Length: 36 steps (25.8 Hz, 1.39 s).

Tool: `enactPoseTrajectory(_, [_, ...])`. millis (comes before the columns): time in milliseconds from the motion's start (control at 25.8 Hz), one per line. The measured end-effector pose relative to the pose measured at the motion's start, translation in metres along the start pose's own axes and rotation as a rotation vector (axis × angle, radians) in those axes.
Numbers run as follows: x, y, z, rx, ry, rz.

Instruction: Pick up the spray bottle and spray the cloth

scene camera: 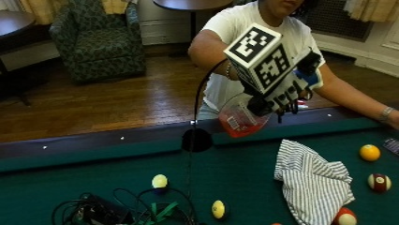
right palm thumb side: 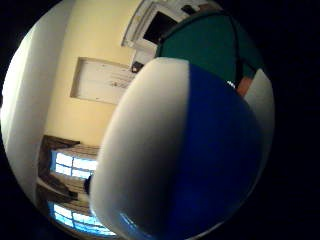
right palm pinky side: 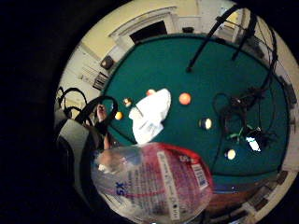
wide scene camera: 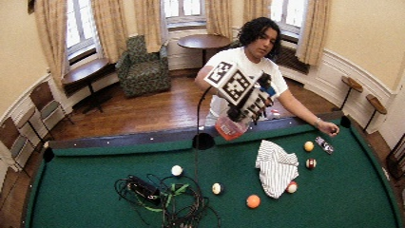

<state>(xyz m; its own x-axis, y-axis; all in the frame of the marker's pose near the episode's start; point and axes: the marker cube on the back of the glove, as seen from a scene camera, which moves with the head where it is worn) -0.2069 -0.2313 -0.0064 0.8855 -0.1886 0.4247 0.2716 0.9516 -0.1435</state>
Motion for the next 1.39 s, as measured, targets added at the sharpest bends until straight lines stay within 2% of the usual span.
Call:
enactPoseTrajectory(464, [0.022, -0.016, 0.111, -0.392, 0.261, 0.148])
enactPoseTrajectory(774, [0.037, -0.012, 0.18, -0.584, 0.363, 0.215])
enactPoseTrajectory(1122, [0.058, 0.007, 0.247, -0.75, 0.454, 0.273])
enactPoseTrajectory(1393, [0.072, 0.022, 0.276, -0.824, 0.475, 0.303])
